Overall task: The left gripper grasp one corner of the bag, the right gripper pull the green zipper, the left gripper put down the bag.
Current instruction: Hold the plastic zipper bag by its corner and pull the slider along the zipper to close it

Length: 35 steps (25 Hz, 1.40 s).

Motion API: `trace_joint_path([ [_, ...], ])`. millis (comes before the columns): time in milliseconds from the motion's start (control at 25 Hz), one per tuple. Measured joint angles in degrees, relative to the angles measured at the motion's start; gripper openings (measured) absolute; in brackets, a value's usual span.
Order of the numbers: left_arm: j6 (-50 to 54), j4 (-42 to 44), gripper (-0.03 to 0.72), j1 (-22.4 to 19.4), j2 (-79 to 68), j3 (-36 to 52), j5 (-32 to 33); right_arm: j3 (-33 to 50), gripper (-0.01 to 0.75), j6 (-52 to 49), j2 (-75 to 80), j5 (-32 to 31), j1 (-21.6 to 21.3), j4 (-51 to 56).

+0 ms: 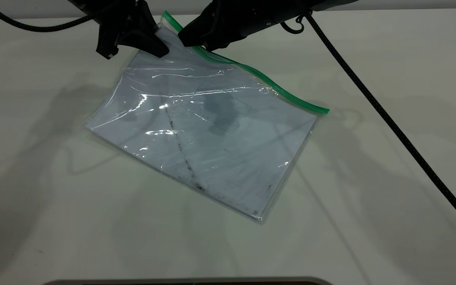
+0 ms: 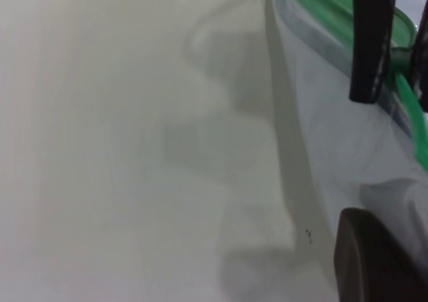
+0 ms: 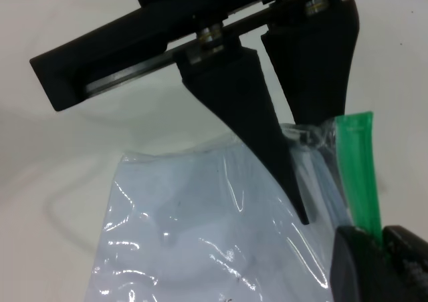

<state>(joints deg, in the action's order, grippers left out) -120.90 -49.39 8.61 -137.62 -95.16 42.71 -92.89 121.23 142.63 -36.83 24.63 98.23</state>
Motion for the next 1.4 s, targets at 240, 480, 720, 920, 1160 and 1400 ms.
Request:
trace_joint_path([
  [240, 0.00, -1.22, 0.065, -0.14, 0.69, 0.19, -0.45, -0.16, 0.039, 0.00, -0.05, 1.14, 0.00, 0.34],
  [480, 0.00, -4.41, 0.065, -2.07, 1.79, 0.40, 0.81, -0.52, 0.038, 0.00, -0.22, 3.52, 0.00, 1.32],
  [720, 0.00, -8.84, 0.065, -4.37, 1.79, 0.48, 4.39, -0.80, 0.038, 0.00, -0.15, 3.69, -0.05, 1.27],
  [920, 0.00, -10.81, 0.053, -4.73, 1.73, 0.54, 5.20, -0.94, 0.038, 0.00, 0.38, 3.69, -0.11, 1.78],
  [1160, 0.00, -11.49, 0.052, -4.96, 1.54, 0.56, 5.65, -1.17, 0.038, 0.00, 2.06, 3.33, -0.16, 3.30],
  [1400, -0.04, -15.59, 0.052, -5.71, 1.54, 0.67, 6.82, -1.58, 0.038, 0.00, 2.31, 2.85, -1.24, 3.78],
])
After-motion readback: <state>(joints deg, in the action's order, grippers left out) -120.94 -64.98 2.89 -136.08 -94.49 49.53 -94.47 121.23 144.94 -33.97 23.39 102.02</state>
